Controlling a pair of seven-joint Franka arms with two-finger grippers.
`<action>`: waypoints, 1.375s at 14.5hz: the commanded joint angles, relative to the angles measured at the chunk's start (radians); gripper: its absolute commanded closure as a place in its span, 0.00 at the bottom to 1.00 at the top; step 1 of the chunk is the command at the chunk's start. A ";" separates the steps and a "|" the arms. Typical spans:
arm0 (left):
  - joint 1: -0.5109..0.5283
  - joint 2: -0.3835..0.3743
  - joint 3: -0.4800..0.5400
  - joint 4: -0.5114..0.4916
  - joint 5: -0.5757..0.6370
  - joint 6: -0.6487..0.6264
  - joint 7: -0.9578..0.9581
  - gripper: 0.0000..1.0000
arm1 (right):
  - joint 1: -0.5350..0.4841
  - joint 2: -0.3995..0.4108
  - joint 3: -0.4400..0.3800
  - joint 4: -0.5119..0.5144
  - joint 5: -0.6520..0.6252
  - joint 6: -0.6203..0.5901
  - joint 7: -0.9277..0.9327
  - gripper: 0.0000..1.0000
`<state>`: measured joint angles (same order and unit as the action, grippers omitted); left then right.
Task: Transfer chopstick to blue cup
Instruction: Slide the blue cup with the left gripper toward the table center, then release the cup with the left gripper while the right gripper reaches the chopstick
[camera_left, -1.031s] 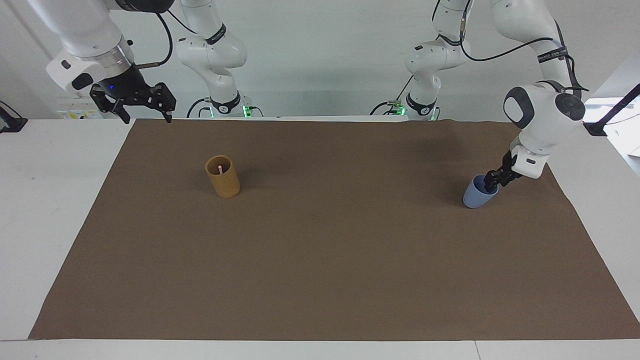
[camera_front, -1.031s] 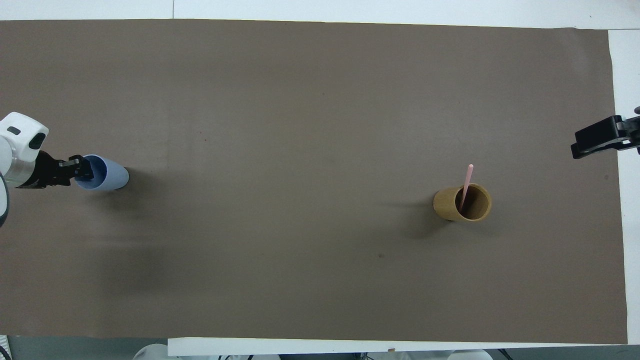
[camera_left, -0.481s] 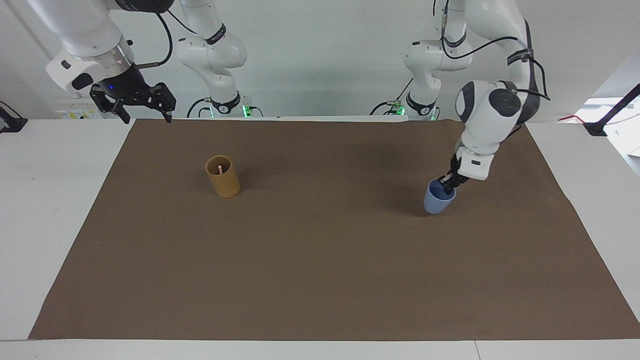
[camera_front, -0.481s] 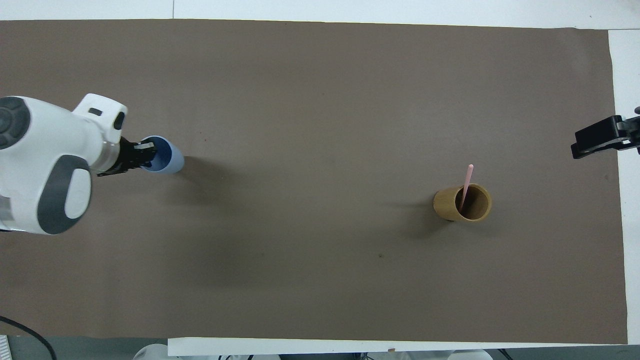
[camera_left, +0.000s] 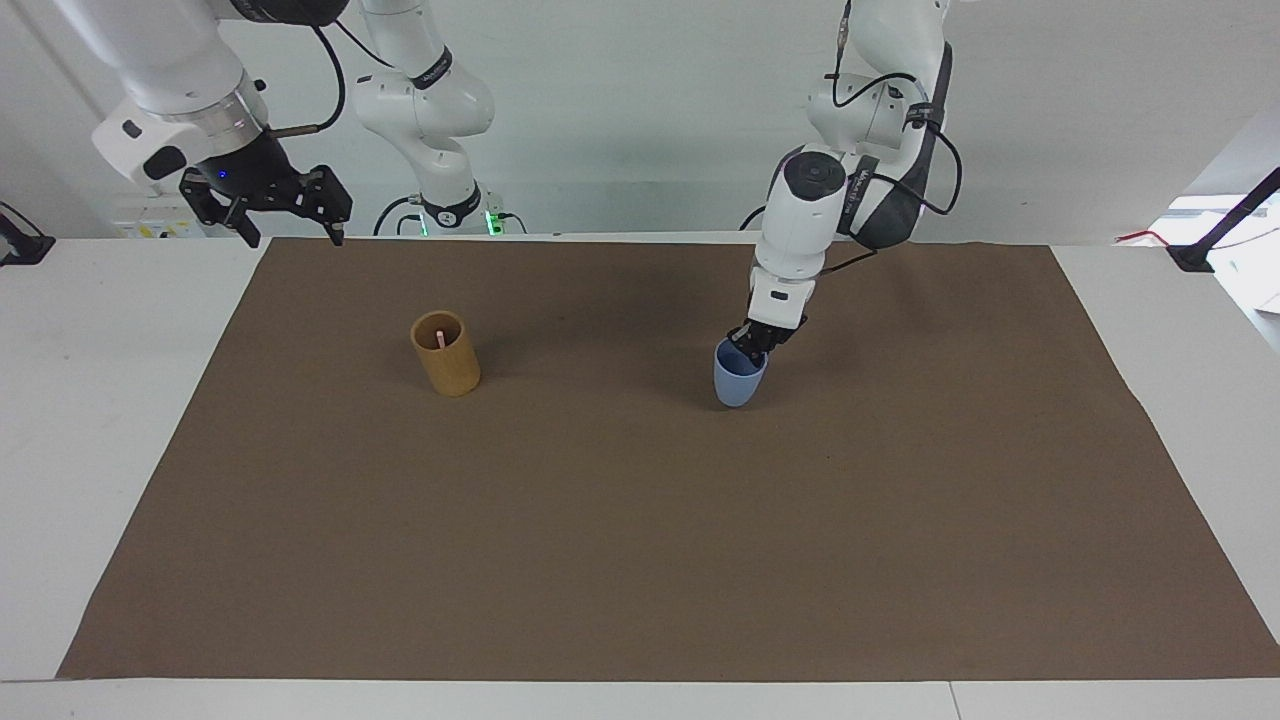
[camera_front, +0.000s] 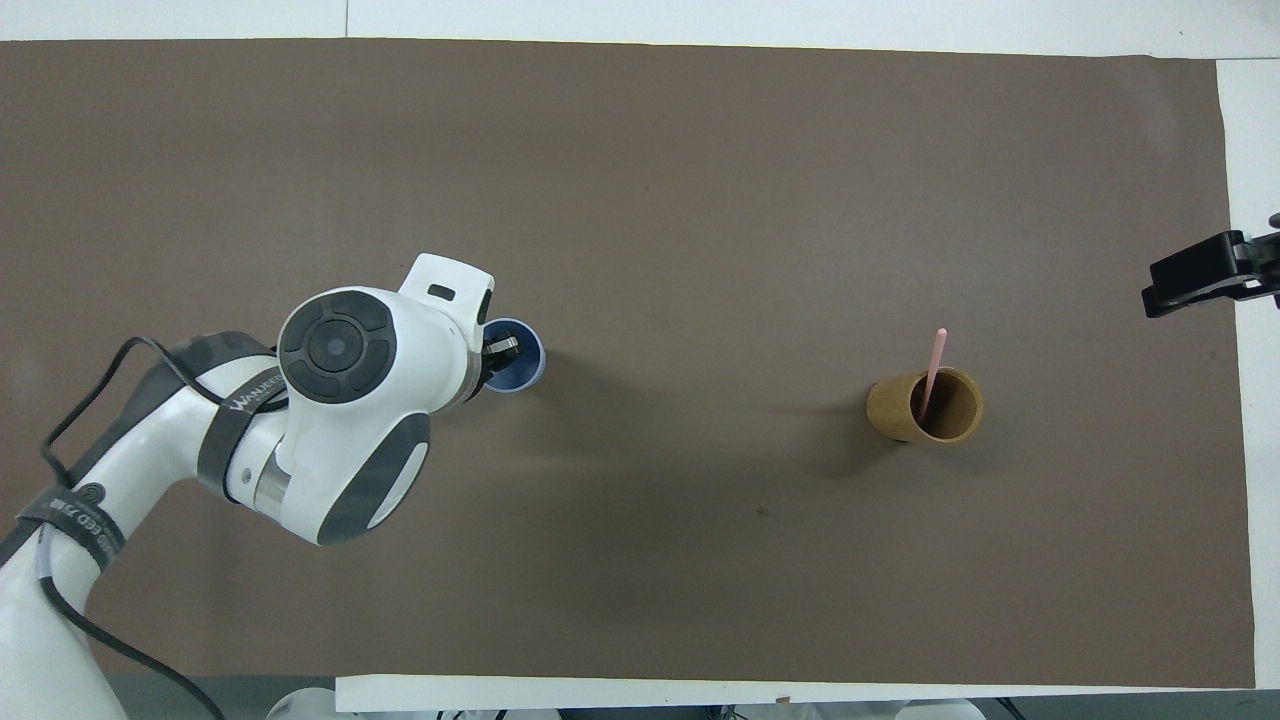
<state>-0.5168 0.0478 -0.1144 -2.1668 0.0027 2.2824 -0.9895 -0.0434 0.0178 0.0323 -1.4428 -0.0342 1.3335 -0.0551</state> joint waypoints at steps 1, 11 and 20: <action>0.000 0.026 0.016 -0.005 0.003 0.046 -0.012 0.88 | -0.003 -0.012 0.005 -0.004 -0.006 -0.014 -0.015 0.00; 0.078 -0.062 0.027 0.125 0.005 -0.191 0.012 0.00 | 0.002 -0.105 0.080 -0.210 0.048 0.082 -0.012 0.00; 0.480 -0.066 0.030 0.614 -0.029 -0.810 0.779 0.00 | 0.080 -0.314 0.115 -0.782 0.120 0.735 -0.259 0.00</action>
<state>-0.1196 -0.0621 -0.0738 -1.6276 0.0004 1.5347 -0.3506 0.0365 -0.2049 0.1506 -2.0430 0.0666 1.9079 -0.2031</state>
